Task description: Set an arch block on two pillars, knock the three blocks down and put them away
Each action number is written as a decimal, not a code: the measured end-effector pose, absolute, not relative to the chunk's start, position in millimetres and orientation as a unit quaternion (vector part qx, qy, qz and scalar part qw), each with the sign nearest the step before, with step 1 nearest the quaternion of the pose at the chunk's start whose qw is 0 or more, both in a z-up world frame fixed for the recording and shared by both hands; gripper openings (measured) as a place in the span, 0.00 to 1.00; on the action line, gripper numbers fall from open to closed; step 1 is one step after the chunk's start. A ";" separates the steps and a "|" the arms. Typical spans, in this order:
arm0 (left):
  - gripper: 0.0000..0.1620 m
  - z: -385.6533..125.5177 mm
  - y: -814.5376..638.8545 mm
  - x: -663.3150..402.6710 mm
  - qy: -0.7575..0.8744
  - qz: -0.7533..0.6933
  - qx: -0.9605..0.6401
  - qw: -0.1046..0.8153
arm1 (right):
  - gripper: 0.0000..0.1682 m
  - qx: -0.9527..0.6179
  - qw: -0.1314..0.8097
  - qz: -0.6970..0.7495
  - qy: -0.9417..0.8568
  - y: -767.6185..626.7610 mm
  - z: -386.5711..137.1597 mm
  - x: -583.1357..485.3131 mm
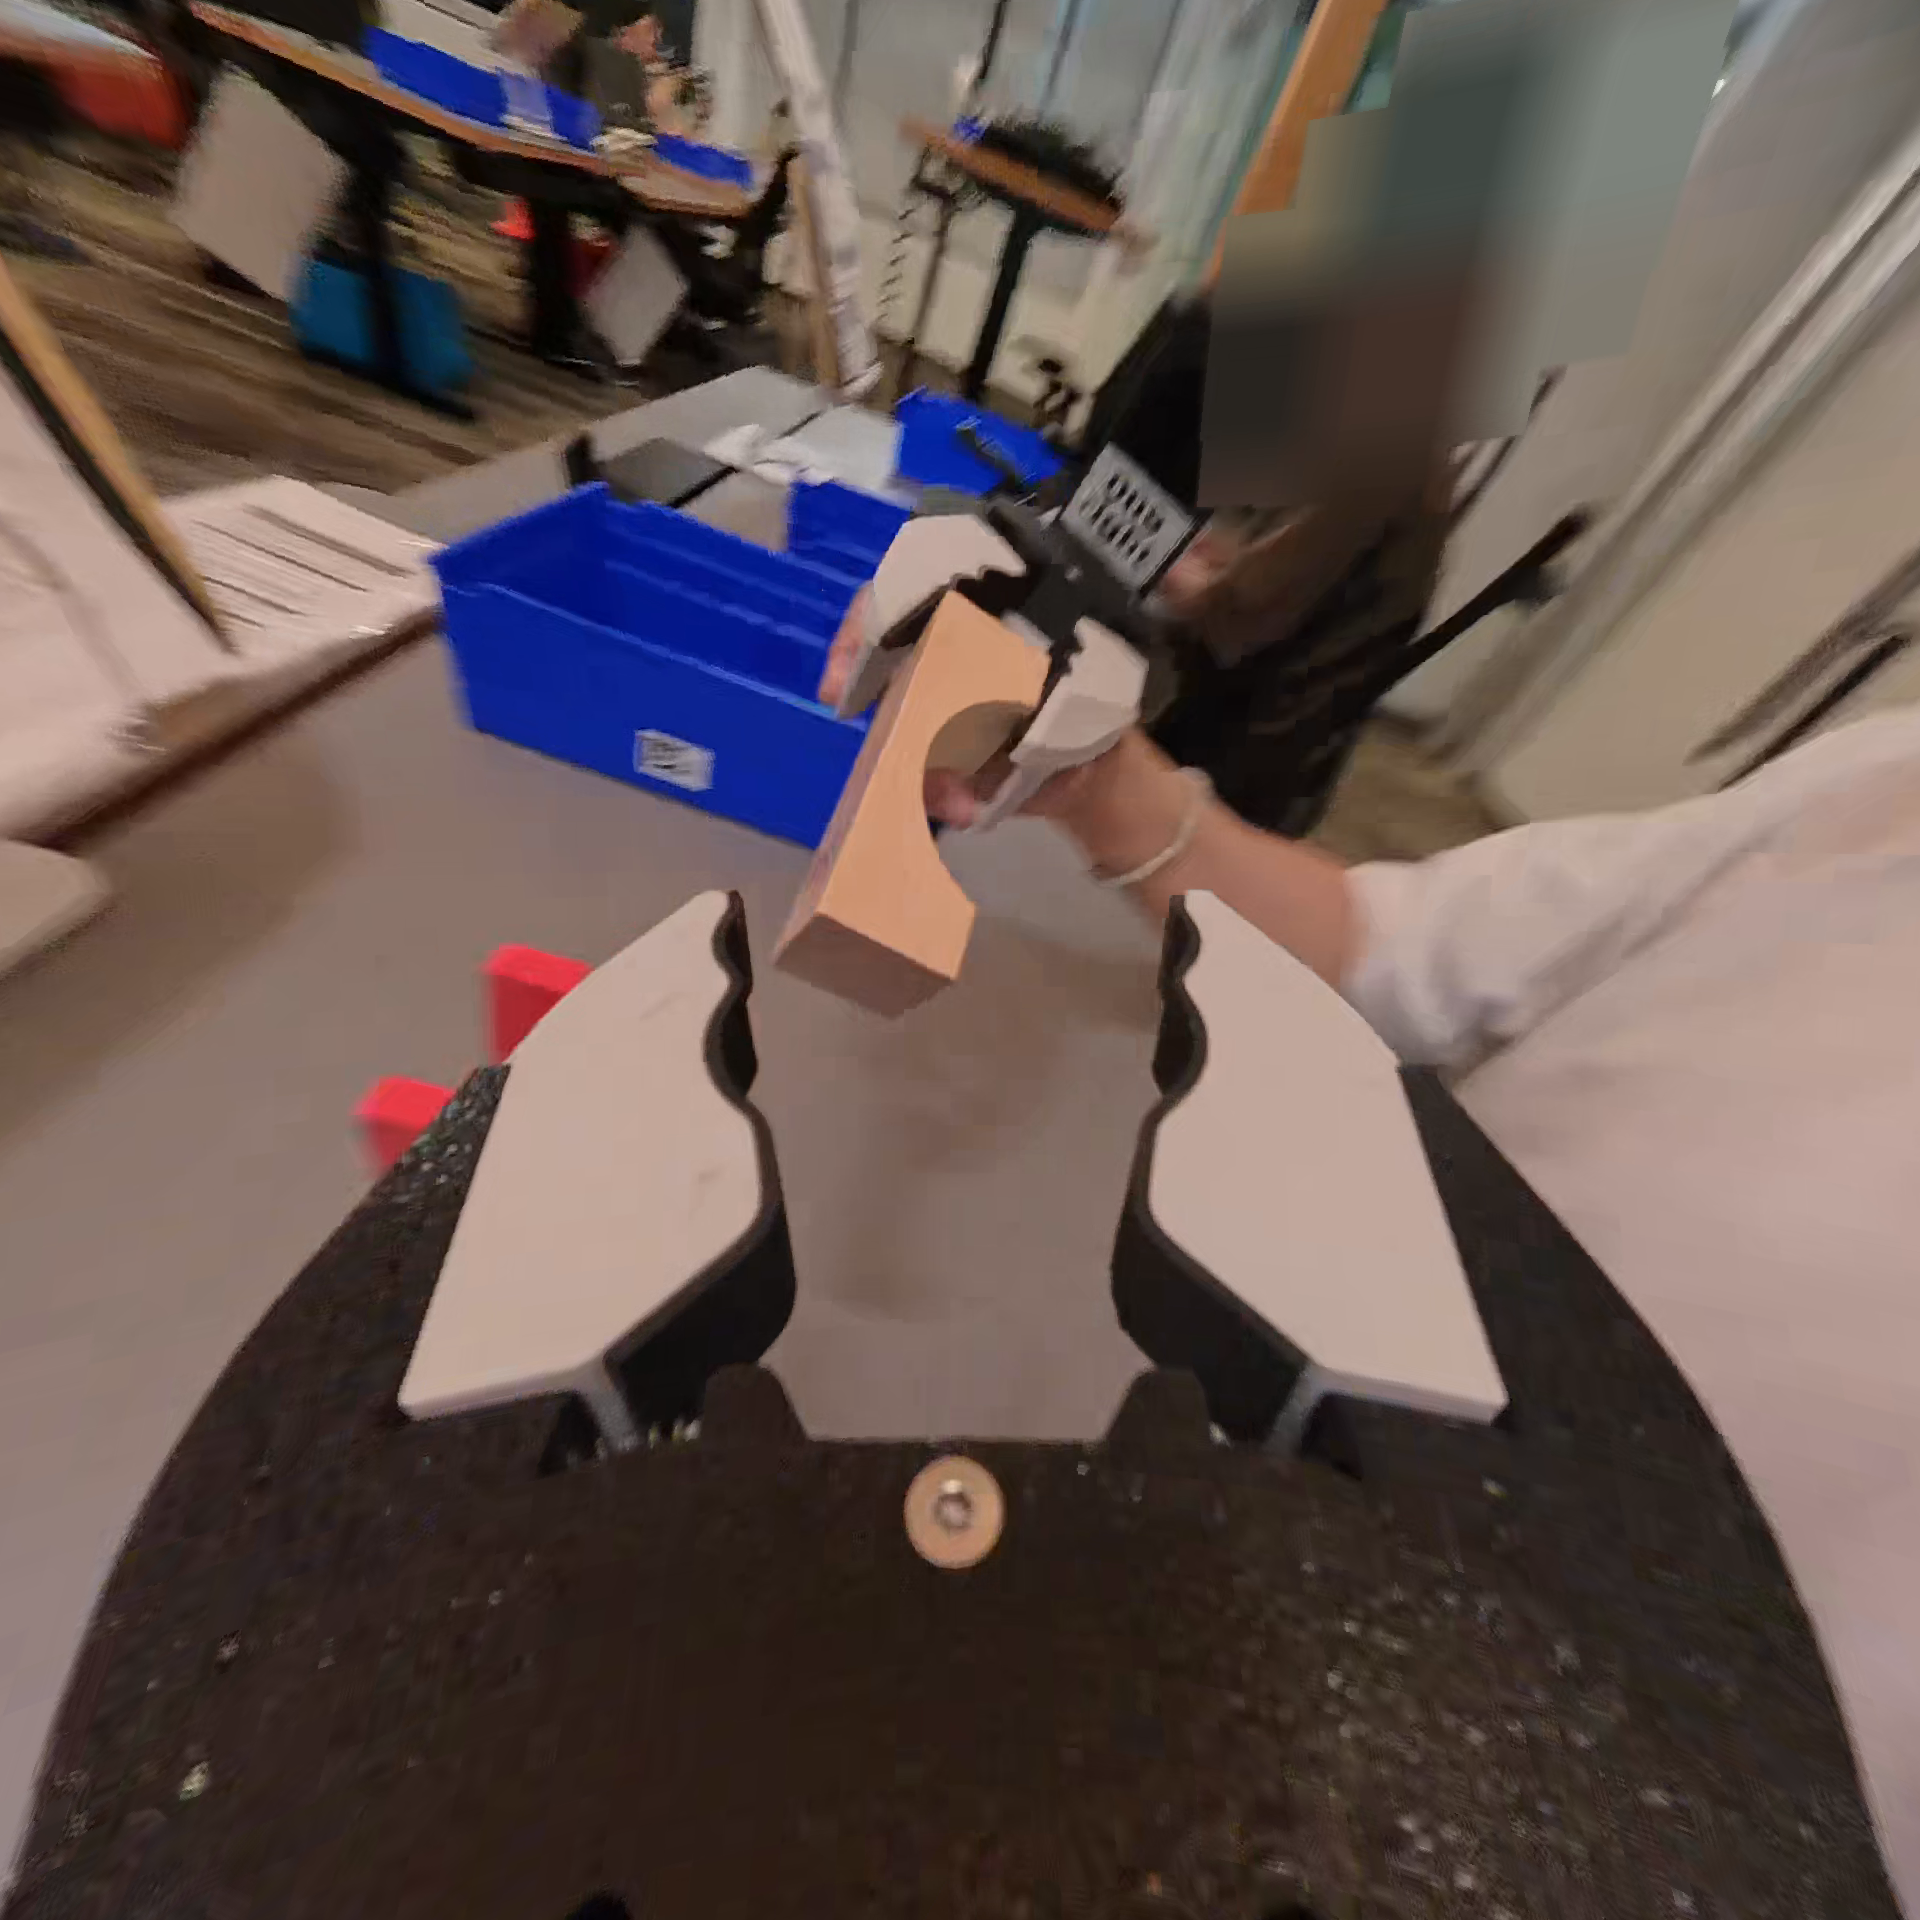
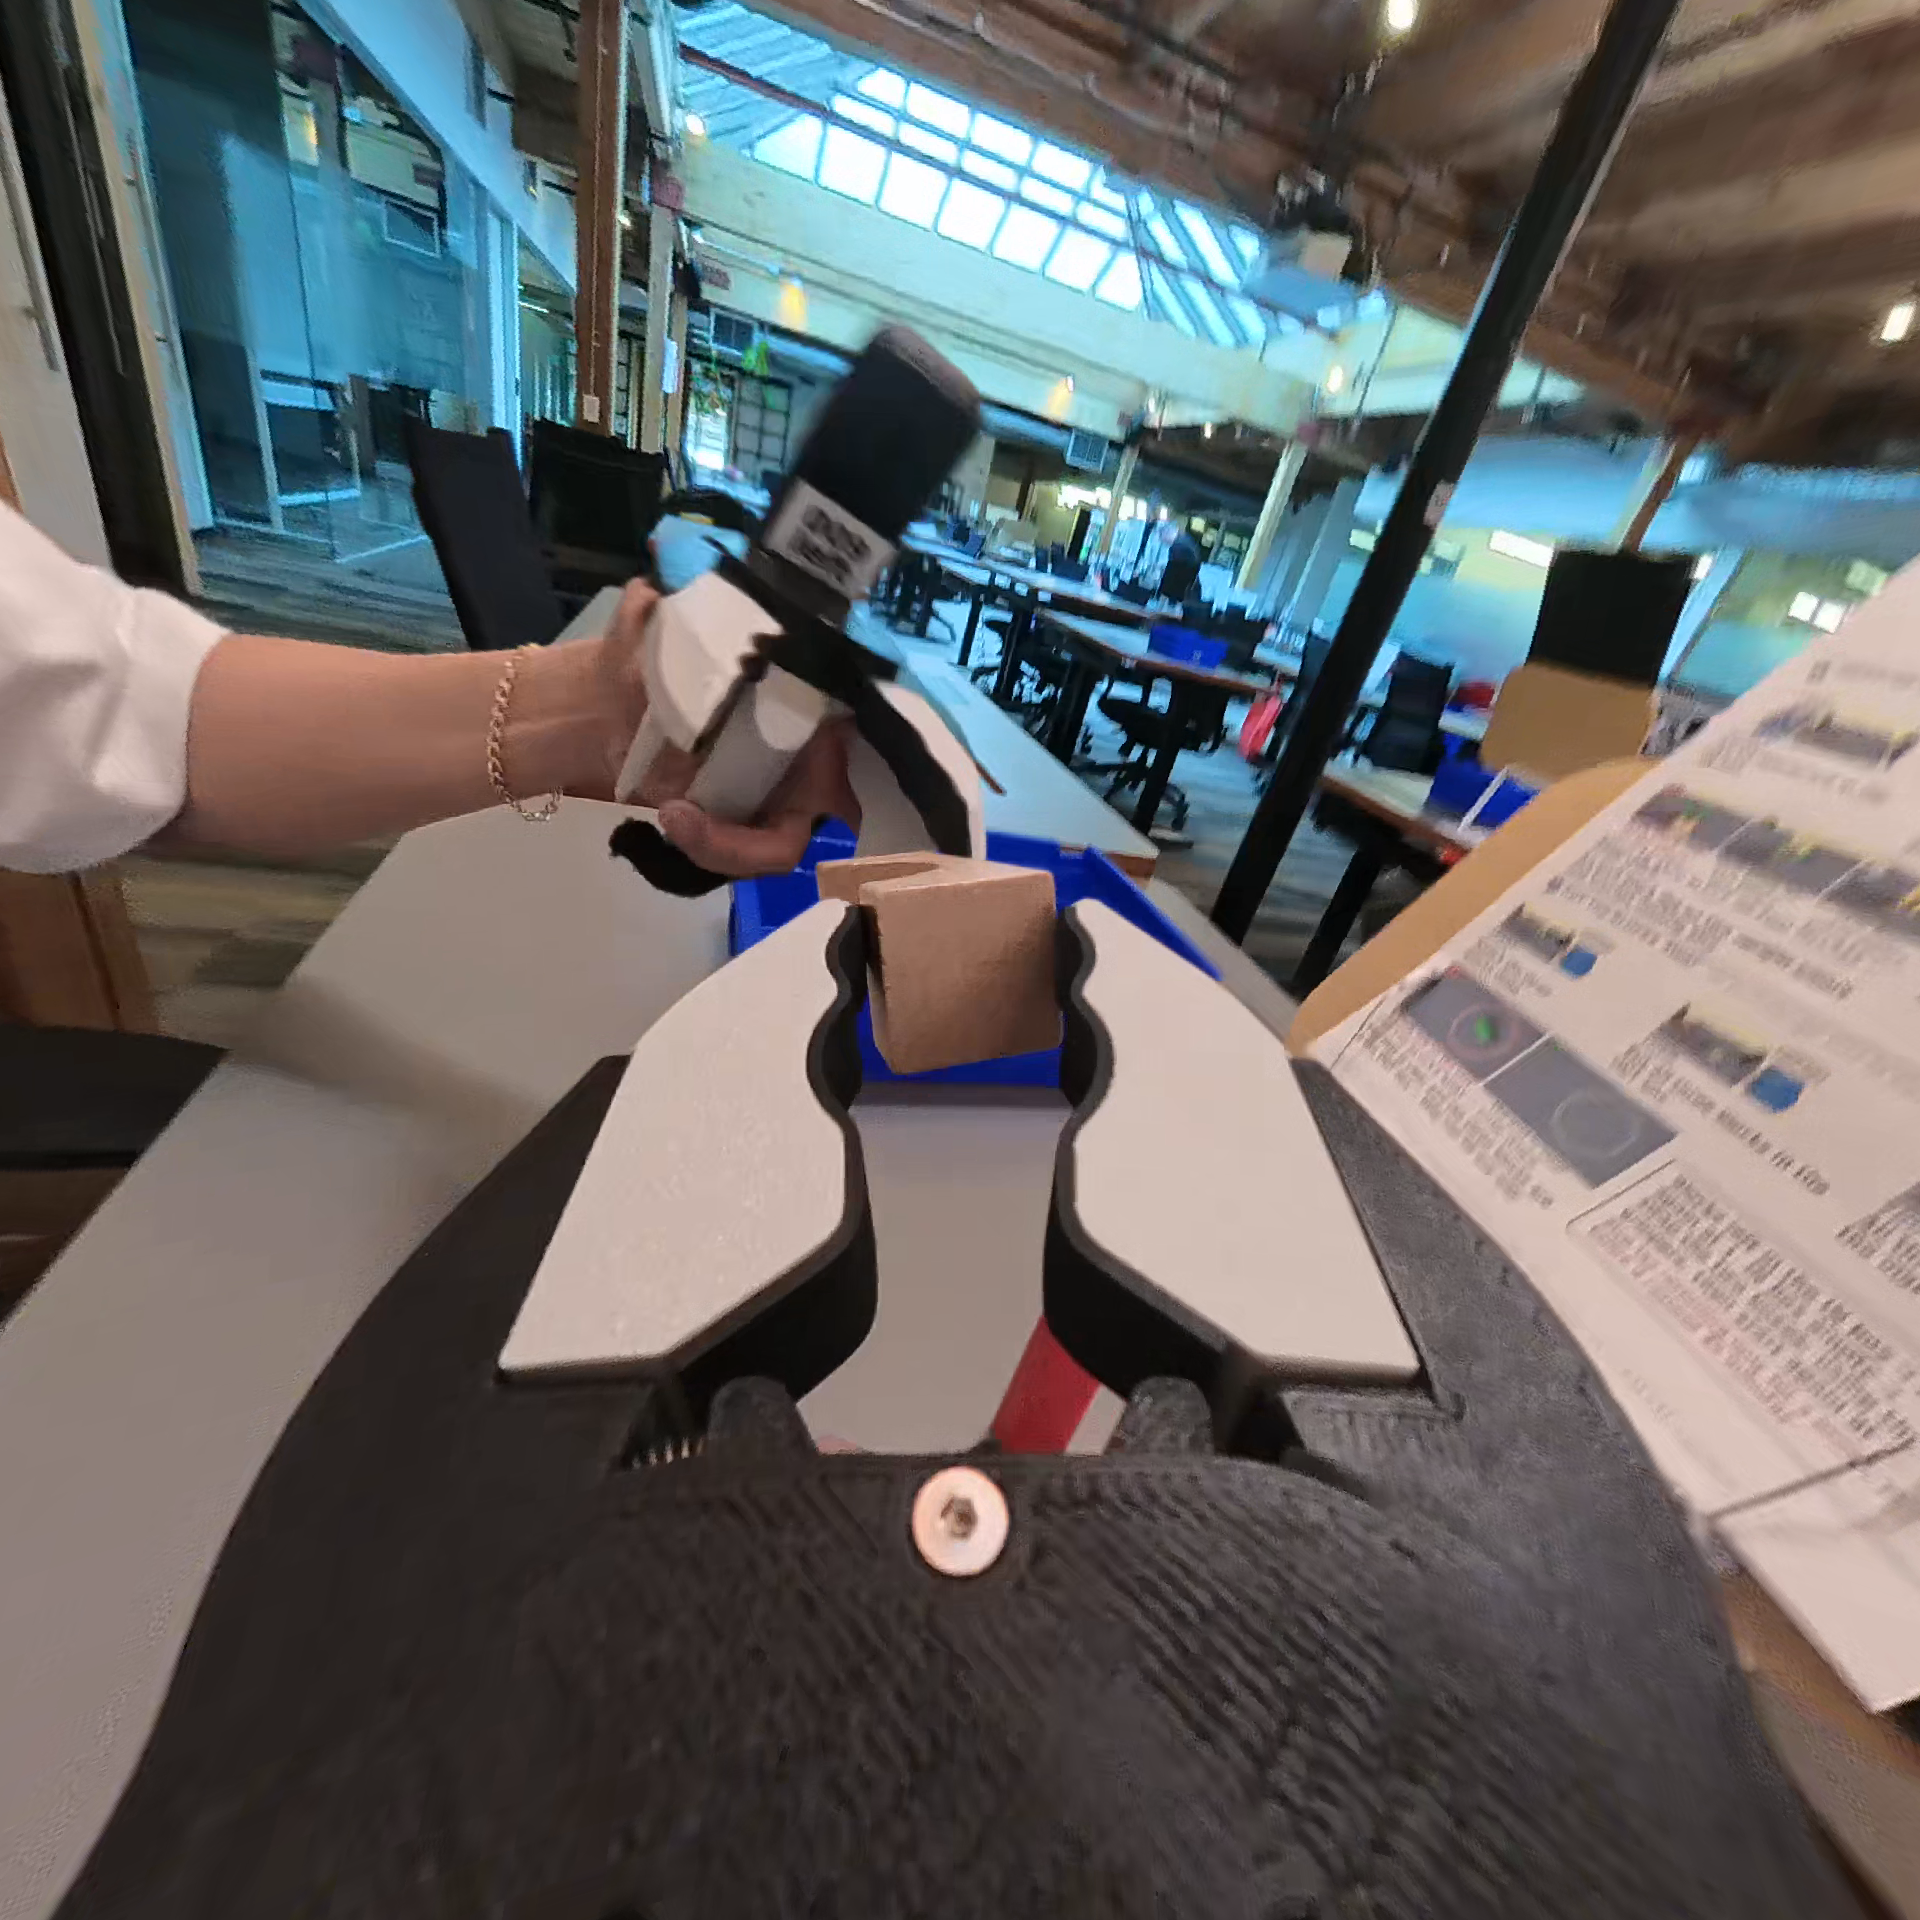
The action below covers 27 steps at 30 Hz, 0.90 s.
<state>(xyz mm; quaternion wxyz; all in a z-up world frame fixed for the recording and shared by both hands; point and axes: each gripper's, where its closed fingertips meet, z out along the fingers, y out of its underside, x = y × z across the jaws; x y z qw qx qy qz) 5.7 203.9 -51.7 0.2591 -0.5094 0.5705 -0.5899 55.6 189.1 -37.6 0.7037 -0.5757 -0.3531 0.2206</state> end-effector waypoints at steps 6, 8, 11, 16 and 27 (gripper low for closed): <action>0.41 -47.2 191.9 7.3 0.451 -0.732 -0.504 0.078 | 0.21 -0.509 0.741 0.171 -0.402 168.5 -26.4 43.9; 0.40 -51.4 184.1 9.5 0.437 -0.747 -0.499 0.039 | 0.21 -0.502 0.745 0.162 -0.408 165.5 -24.2 40.0; 0.33 -55.8 171.2 11.9 0.439 -0.755 -0.487 0.009 | 0.21 -0.504 0.735 0.152 -0.428 163.9 -28.6 33.5; 0.23 -62.1 177.0 18.4 0.431 -0.760 -0.486 0.029 | 0.21 -0.539 0.714 0.155 -0.419 168.9 -42.3 37.2; 0.21 -66.3 204.9 18.6 0.524 -0.655 -0.468 0.280 | 0.42 -0.644 0.616 0.328 -0.314 181.9 -40.2 44.9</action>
